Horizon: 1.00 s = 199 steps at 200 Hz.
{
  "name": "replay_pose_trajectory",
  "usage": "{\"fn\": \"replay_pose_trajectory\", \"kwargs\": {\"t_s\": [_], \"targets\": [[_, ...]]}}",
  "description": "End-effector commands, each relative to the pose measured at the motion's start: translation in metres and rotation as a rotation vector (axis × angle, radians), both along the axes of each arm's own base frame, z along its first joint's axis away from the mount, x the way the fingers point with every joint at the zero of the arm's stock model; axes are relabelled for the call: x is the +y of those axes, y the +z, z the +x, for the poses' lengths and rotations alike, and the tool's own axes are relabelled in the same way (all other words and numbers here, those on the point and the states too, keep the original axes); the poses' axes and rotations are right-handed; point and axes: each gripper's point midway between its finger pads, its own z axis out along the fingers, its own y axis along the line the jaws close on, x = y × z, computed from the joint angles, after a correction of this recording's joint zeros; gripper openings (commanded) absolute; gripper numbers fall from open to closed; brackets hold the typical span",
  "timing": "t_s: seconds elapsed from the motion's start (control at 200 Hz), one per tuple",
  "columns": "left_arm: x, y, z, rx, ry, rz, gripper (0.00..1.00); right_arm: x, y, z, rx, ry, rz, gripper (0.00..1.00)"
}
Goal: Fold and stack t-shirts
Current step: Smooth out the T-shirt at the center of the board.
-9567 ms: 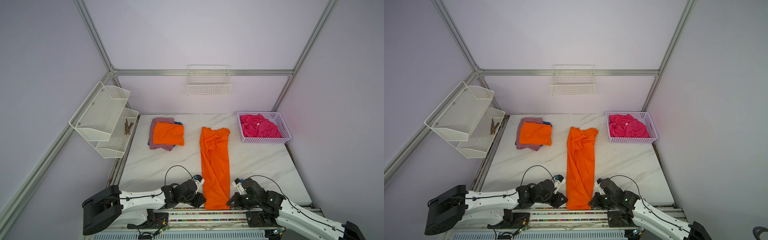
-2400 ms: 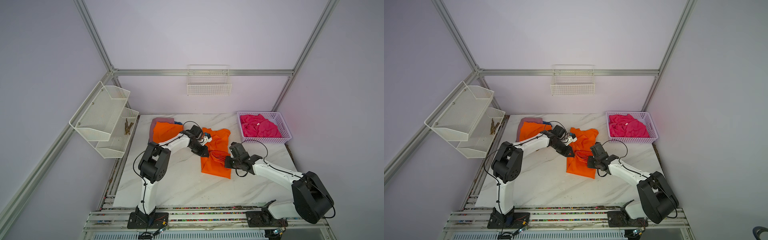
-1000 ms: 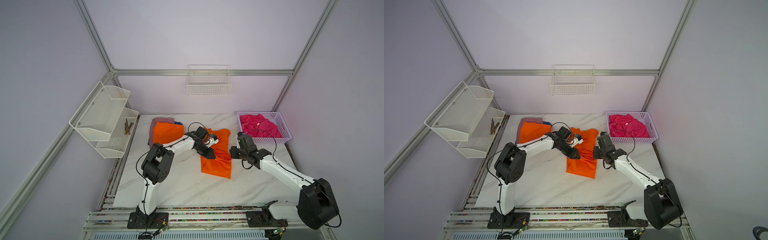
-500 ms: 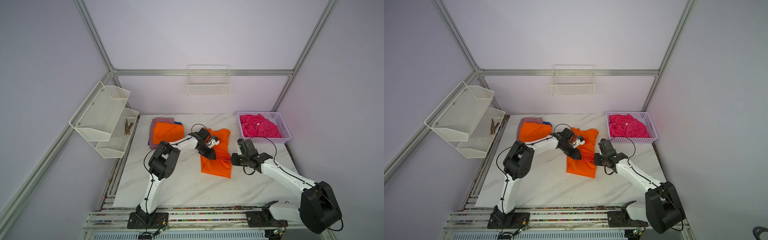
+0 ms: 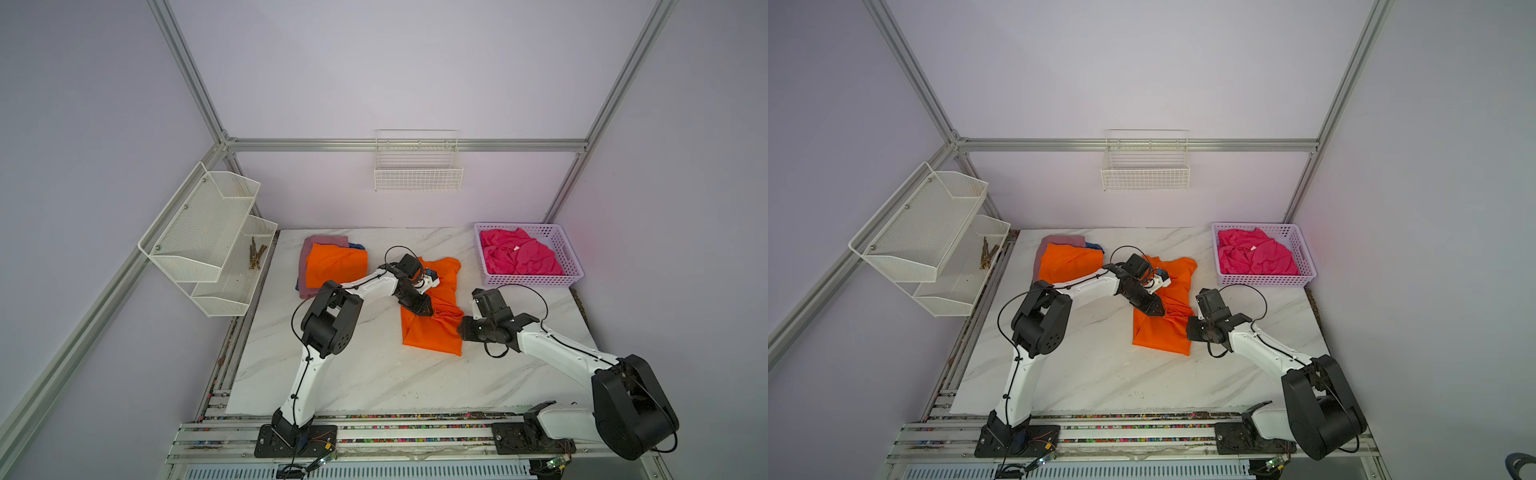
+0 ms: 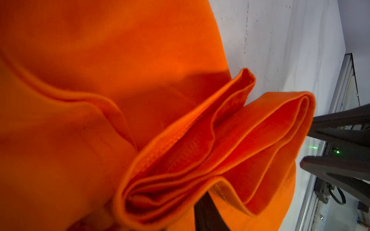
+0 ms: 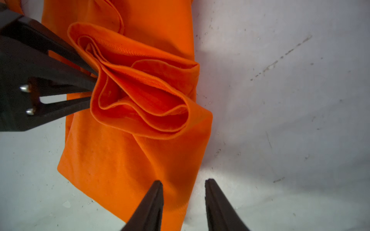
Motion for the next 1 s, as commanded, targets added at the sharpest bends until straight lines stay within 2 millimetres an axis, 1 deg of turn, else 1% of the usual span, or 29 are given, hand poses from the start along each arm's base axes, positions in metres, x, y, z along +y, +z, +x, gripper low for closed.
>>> {"fn": "replay_pose_trajectory", "kwargs": {"t_s": [0.0,0.105,0.16,0.265,0.37,0.47,0.535,0.6,0.675,0.73,0.81,0.85,0.86,0.87,0.99], "targets": [[0.006,-0.004,0.019,-0.054,0.028,0.043,0.29,0.004,-0.006,0.006,-0.011,-0.005,0.03,0.4],[0.011,-0.005,0.028,-0.067,0.053,0.076,0.28,0.005,-0.013,0.006,-0.008,-0.008,0.032,0.4],[0.013,-0.001,0.034,-0.09,0.068,0.091,0.29,0.006,-0.017,0.005,-0.001,-0.003,0.034,0.4],[0.016,0.007,0.037,-0.107,0.077,0.111,0.29,0.006,-0.023,0.005,0.008,0.001,0.033,0.39],[0.021,0.007,0.032,-0.098,0.077,0.124,0.29,0.007,-0.027,0.008,0.004,-0.002,0.037,0.4],[0.024,0.003,0.02,-0.062,0.067,0.127,0.29,0.008,-0.03,0.011,0.008,0.006,0.027,0.4],[0.026,0.006,0.015,-0.053,0.066,0.122,0.29,0.008,-0.031,0.013,0.009,0.01,0.019,0.4],[0.03,0.014,0.018,-0.087,0.089,0.128,0.29,0.008,-0.031,0.017,-0.005,0.004,0.017,0.4],[0.033,0.03,0.025,-0.15,0.109,0.127,0.29,0.007,-0.03,0.021,-0.019,-0.009,0.016,0.39],[0.036,0.038,0.03,-0.191,0.12,0.133,0.3,0.007,-0.029,0.025,-0.026,-0.011,0.012,0.4],[0.039,0.038,0.03,-0.199,0.119,0.145,0.3,0.009,-0.029,0.032,-0.034,-0.012,0.012,0.4],[0.041,0.035,0.029,-0.192,0.118,0.152,0.3,0.012,-0.024,0.038,-0.053,-0.012,0.022,0.4],[0.041,0.034,0.028,-0.19,0.117,0.153,0.3,0.011,-0.031,0.037,-0.033,-0.011,0.014,0.4],[0.041,0.033,0.027,-0.187,0.116,0.155,0.3,0.011,-0.032,0.037,-0.03,-0.011,0.013,0.4],[0.044,0.034,0.021,-0.194,0.115,0.144,0.3,0.014,-0.029,0.051,-0.05,-0.01,0.007,0.39]]}}
